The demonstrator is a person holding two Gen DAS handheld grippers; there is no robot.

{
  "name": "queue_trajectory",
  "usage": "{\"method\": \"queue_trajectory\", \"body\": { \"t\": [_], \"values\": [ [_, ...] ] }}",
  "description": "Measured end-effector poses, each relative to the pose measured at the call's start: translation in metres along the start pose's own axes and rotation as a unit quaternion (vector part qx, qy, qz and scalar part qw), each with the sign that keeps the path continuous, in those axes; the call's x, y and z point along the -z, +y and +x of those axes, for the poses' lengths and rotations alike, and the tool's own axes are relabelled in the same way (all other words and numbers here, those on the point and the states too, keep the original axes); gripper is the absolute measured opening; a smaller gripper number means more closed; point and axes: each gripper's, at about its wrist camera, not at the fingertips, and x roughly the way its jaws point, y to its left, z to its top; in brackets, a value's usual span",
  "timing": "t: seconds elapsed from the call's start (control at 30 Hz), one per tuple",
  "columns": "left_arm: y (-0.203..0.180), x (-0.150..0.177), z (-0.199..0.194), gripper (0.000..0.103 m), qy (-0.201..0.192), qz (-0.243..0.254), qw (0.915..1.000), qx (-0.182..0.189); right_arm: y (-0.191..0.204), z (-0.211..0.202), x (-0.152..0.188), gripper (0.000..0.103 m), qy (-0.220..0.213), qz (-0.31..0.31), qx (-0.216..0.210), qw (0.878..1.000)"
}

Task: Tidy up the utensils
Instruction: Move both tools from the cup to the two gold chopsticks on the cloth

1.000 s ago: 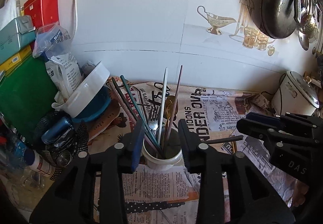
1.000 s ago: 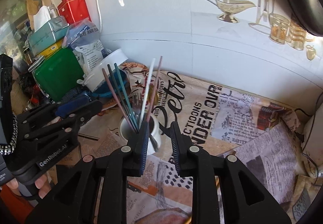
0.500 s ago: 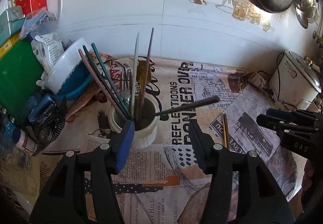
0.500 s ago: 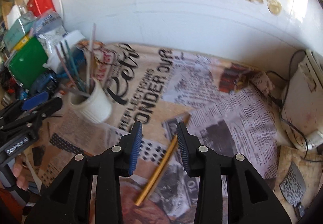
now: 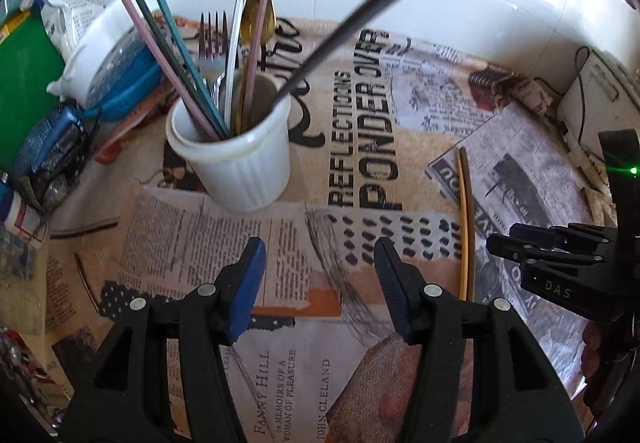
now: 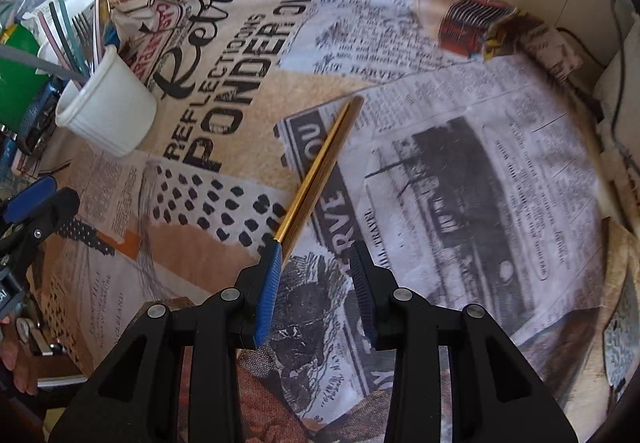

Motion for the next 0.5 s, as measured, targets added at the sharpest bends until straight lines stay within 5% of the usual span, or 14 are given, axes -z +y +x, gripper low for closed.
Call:
{"method": "queue_trajectory", "body": {
  "t": [0.5],
  "values": [
    [-0.013, 0.022, 0.019, 0.055, 0.031, 0.001, 0.9994, -0.012, -0.002, 0.015, 0.009, 0.031, 0.001, -0.012, -0.006, 1.0]
  ]
}}
